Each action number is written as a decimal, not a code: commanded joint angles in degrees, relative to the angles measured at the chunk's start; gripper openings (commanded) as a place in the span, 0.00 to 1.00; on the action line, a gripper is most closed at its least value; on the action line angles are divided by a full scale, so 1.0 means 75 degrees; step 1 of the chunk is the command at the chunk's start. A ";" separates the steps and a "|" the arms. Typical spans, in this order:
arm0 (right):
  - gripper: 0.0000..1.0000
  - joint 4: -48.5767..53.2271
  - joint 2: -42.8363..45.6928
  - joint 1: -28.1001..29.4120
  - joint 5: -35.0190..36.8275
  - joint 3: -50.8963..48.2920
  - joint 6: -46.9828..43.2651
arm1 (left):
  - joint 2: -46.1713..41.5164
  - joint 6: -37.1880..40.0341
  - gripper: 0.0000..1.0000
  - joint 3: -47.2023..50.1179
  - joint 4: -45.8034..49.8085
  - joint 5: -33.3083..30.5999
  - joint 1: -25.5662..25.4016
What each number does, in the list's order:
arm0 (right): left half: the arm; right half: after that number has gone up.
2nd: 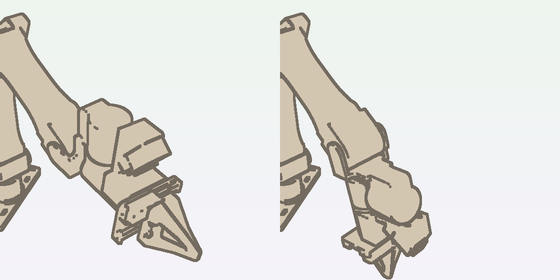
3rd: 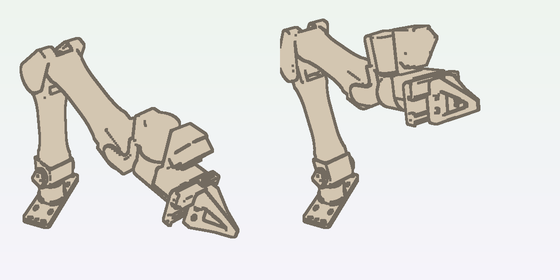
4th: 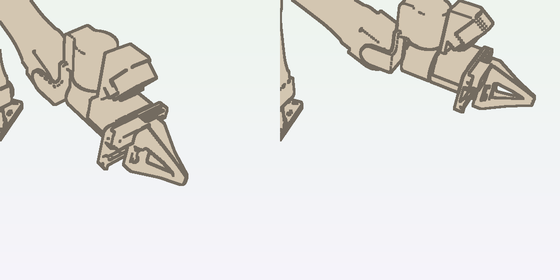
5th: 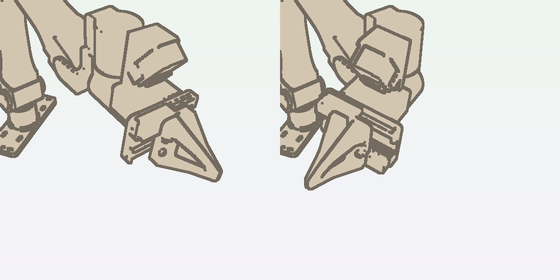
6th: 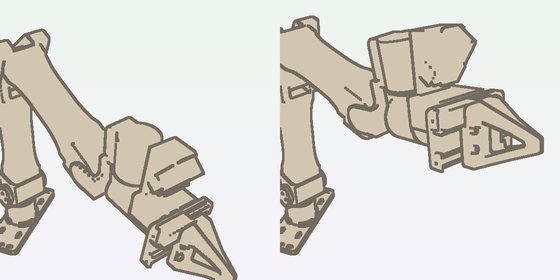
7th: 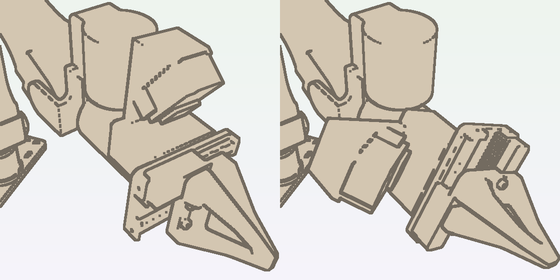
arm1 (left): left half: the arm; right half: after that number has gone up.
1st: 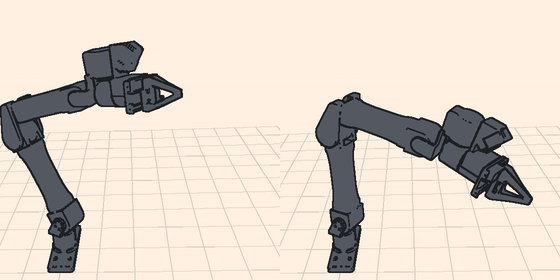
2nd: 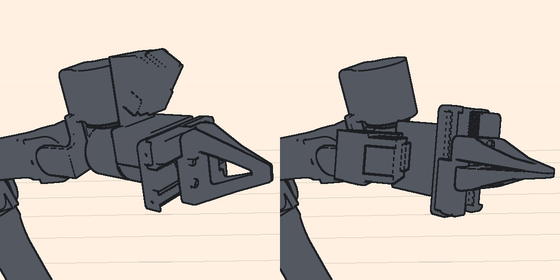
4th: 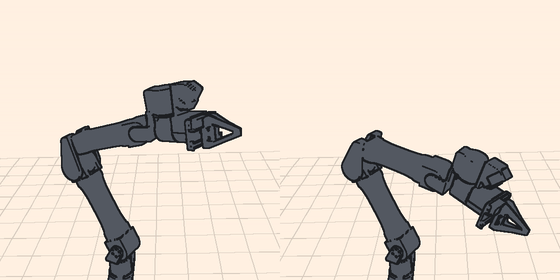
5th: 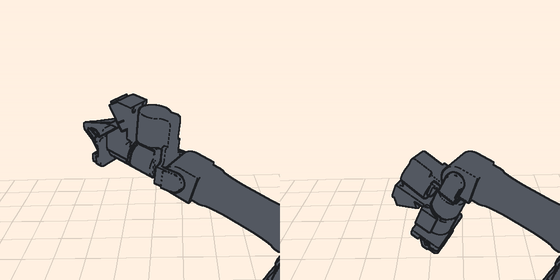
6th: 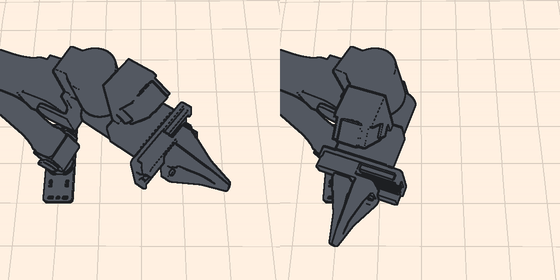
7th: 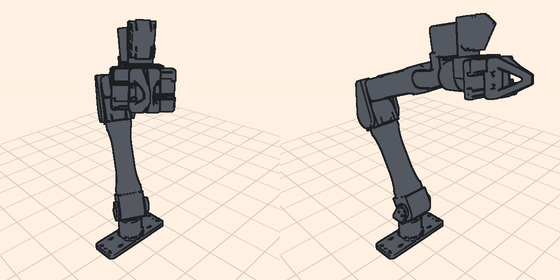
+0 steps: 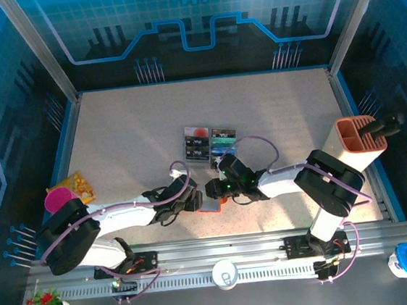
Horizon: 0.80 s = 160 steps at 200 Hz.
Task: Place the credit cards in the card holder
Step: Flip over the card slot in the card holder.
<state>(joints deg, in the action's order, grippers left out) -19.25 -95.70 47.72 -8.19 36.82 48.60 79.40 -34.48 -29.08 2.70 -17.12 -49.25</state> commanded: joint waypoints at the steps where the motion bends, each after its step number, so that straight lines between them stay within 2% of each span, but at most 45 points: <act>1: 0.31 0.0331 0.0364 0.0049 -0.0044 0.0080 -0.0071 | 0.0335 -0.0091 0.63 0.0251 0.0070 0.0540 -0.0054; 43: 0.44 0.0387 0.0713 -0.0064 0.0062 -0.0021 -0.0023 | 0.0301 -0.0149 0.62 0.0349 -0.0028 0.0540 -0.0077; 104: 0.55 0.0137 0.0595 -0.0084 0.0060 -0.0175 0.0130 | 0.0263 -0.0171 0.61 0.0393 -0.0055 0.0536 -0.0089; 126: 0.62 0.0014 0.0727 -0.0086 0.0072 -0.0296 0.0189 | 0.0266 -0.0172 0.61 0.0391 -0.0076 0.0537 -0.0089; 160: 0.66 0.0029 0.1165 -0.0096 0.0182 -0.0451 0.0228 | 0.0289 -0.0159 0.59 0.0397 -0.0078 0.0543 -0.0088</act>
<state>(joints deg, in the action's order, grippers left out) -18.48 -90.26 47.20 -7.73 34.52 49.95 79.81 -34.52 -28.27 0.30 -17.45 -49.25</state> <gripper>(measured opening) 0.653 0.598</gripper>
